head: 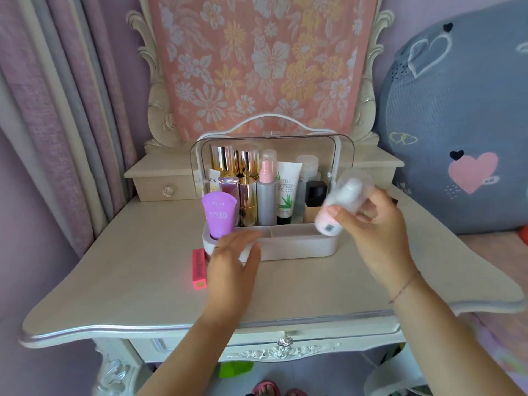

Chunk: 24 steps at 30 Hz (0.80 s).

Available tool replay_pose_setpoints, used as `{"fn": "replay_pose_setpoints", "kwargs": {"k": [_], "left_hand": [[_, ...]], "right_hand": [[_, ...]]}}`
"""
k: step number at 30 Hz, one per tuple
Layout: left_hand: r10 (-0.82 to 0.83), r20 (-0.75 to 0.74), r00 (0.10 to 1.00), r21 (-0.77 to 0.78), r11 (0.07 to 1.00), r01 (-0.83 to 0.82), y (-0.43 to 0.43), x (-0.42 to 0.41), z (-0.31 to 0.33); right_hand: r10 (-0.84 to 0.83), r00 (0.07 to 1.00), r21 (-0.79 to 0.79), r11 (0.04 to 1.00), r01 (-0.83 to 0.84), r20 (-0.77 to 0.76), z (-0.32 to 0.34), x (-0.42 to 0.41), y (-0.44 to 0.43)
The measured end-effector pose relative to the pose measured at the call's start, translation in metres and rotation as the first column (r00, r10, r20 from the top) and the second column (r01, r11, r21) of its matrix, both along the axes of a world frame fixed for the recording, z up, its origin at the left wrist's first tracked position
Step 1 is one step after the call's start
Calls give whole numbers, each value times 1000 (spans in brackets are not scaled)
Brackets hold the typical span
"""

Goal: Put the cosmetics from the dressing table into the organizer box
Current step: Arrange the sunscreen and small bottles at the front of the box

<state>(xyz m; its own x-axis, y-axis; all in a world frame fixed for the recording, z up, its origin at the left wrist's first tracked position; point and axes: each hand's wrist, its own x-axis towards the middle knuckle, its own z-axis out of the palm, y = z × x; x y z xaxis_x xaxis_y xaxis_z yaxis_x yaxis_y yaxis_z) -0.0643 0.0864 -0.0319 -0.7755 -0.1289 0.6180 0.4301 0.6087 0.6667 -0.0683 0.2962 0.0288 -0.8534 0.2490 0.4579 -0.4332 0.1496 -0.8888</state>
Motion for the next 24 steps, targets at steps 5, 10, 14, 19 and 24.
{"fn": "replay_pose_setpoints", "kwargs": {"k": [5, 10, 14, 19, 24], "left_hand": [[228, -29, 973, 131, 966, -223, -27, -3, 8], [291, 94, 952, 171, 937, -304, -50, -21, 7], [229, 181, 956, 151, 955, -257, -57, -28, -1], [181, 212, 960, 155, 964, -216, -58, -34, -4], [171, 211, 962, 174, 962, -209, -57, -38, -1]], "right_hand": [[274, 957, 55, 958, -280, 90, 3, -23, -56], [279, 952, 125, 948, -294, 126, -9, -56, -88], [238, 961, 243, 933, -267, 143, -18, -67, -102], [189, 952, 368, 890, -270, 241, -30, -71, -104], [163, 949, 371, 892, -258, 270, -29, -71, -100]]}}
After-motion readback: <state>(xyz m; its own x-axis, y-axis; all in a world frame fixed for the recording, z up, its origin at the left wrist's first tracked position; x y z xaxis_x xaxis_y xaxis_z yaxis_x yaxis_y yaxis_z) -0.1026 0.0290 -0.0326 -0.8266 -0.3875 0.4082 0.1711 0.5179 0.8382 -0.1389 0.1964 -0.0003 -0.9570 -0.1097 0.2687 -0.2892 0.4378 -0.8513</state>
